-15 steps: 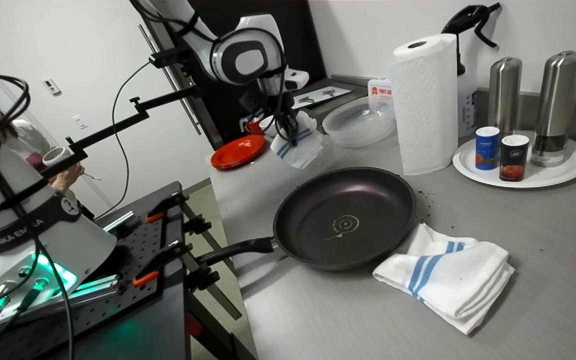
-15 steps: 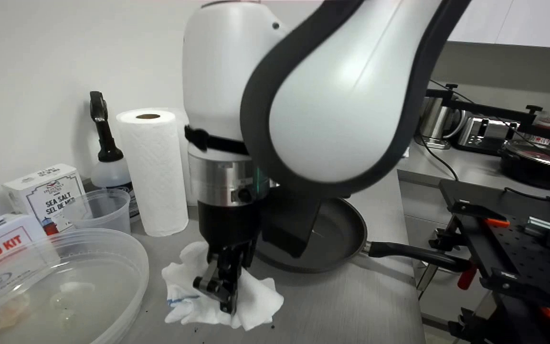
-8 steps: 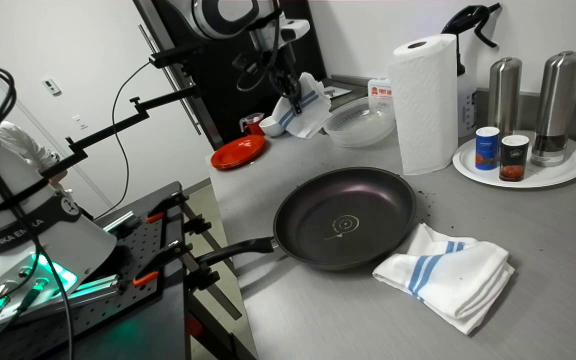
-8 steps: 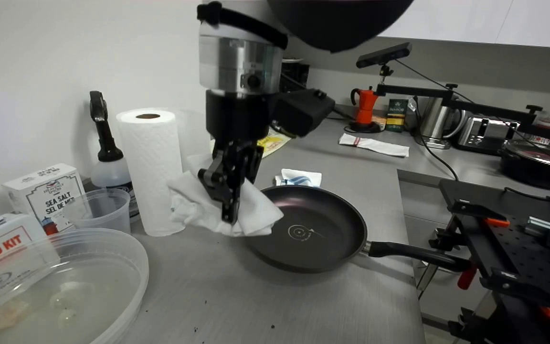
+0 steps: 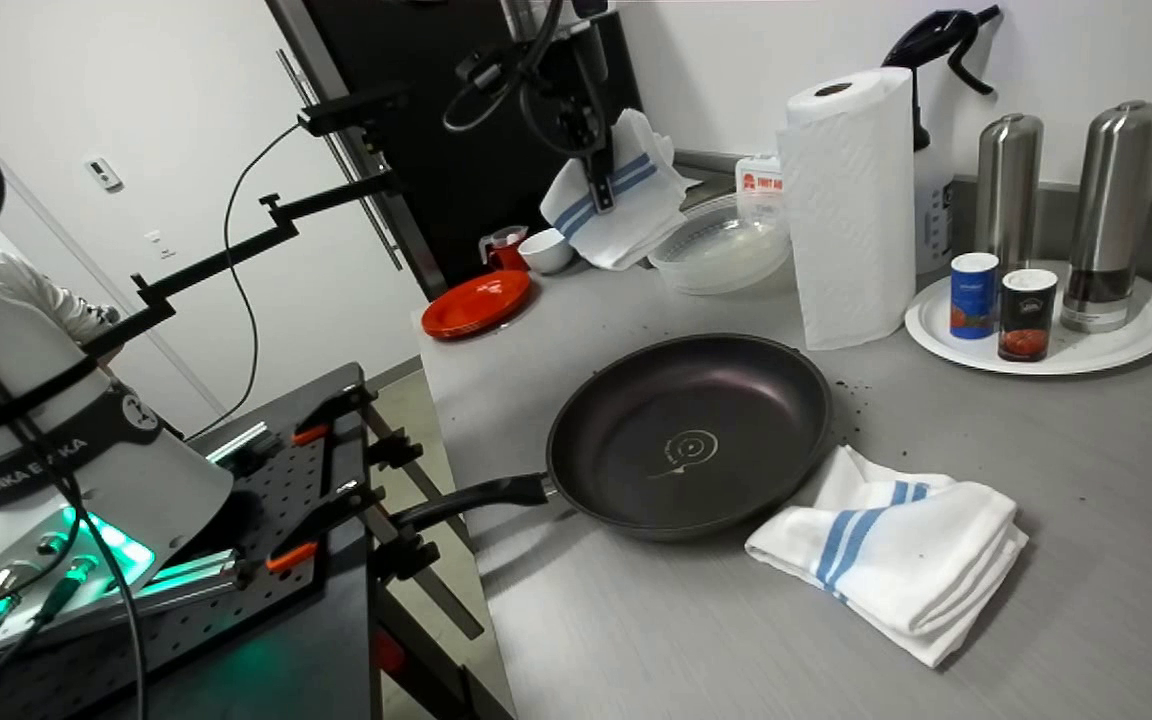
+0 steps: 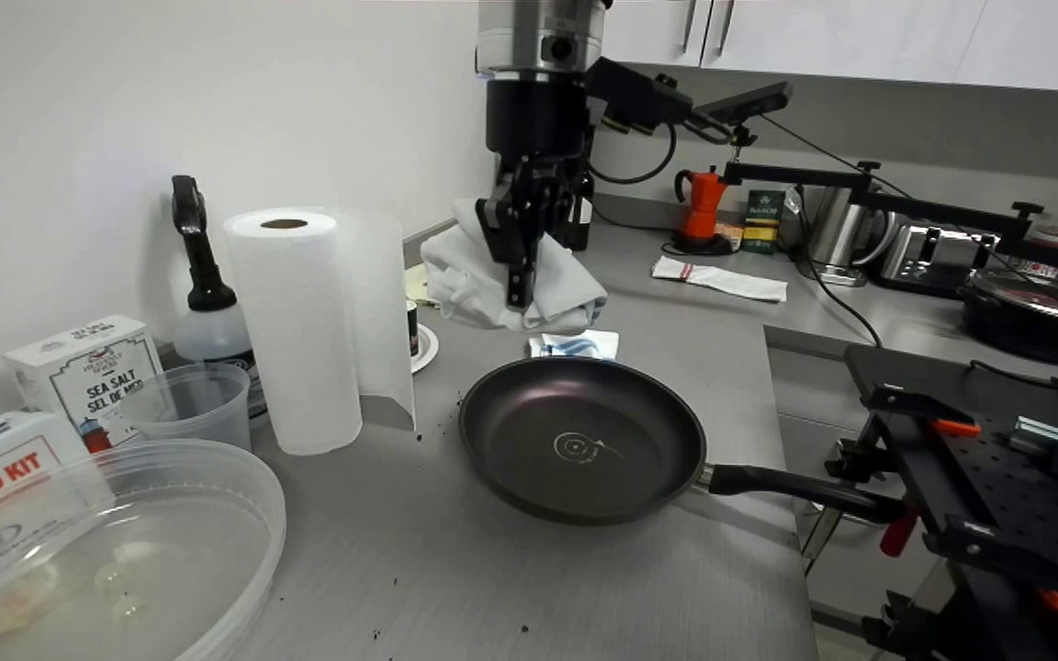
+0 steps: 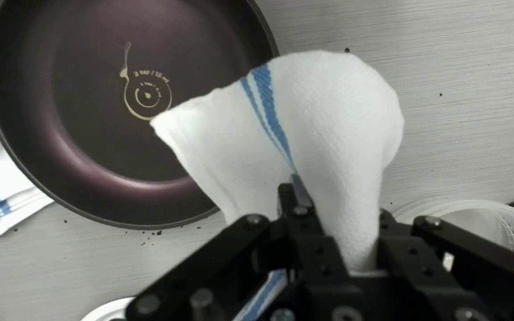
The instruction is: Pick up the kitchen towel and clean the pan
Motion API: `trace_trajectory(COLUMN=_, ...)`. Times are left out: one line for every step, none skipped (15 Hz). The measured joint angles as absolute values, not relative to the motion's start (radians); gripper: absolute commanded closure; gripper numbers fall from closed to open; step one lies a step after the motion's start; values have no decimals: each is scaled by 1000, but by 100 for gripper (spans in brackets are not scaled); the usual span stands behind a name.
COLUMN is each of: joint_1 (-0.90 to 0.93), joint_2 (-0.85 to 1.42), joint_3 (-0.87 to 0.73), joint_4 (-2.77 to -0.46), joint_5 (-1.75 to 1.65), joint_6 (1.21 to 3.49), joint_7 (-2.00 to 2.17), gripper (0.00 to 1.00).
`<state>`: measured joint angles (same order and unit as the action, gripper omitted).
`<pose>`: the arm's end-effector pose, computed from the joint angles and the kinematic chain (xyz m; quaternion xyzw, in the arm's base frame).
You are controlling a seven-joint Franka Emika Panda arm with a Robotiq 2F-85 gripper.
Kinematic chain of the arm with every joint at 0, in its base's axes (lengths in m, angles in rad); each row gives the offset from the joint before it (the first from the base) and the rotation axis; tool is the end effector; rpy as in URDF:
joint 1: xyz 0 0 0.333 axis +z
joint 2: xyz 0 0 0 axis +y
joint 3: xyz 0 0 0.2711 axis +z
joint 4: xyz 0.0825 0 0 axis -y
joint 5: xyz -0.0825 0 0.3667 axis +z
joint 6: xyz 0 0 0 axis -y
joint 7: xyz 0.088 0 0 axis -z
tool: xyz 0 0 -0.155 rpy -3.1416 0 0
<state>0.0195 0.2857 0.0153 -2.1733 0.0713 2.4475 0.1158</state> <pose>0.5368 0.0213 0.1814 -0.9973 0.0683 0.0076 0.0243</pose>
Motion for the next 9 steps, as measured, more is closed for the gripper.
trace_trajectory(joint_1=5, joint_2=282, joint_3=14, joint_4=-2173, joint_5=77, joint_6=2434, joint_7=109, gripper=96)
trace_trajectory(joint_1=-7, joint_2=281, joint_3=12, joint_4=-2173, joint_5=84, joint_6=2424, joint_7=103, gripper=96)
trace_trajectory(joint_1=-17, joint_2=281, joint_3=11, joint_4=-2174, joint_5=93, joint_6=2418, joint_7=97, gripper=96)
trace_trajectory(joint_1=-28, joint_2=282, joint_3=10, joint_4=-2176, joint_5=107, joint_6=2418, joint_7=91, gripper=96)
trace_trajectory(joint_1=-37, joint_2=284, joint_3=10, joint_4=-2179, joint_5=123, joint_6=2418, joint_7=82, gripper=96)
trace_trajectory(joint_1=-46, joint_2=287, joint_3=9, joint_4=-2184, joint_5=137, joint_6=2419, joint_7=76, gripper=96)
trace_trajectory(joint_1=-54, joint_2=291, joint_3=9, joint_4=-2188, joint_5=147, joint_6=2419, joint_7=73, gripper=96)
trace_trajectory(joint_1=-60, joint_2=298, joint_3=8, joint_4=-2191, joint_5=155, joint_6=2421, joint_7=72, gripper=96)
trace_trajectory(joint_1=-66, joint_2=305, joint_3=8, joint_4=-2195, joint_5=164, joint_6=2425, joint_7=72, gripper=96)
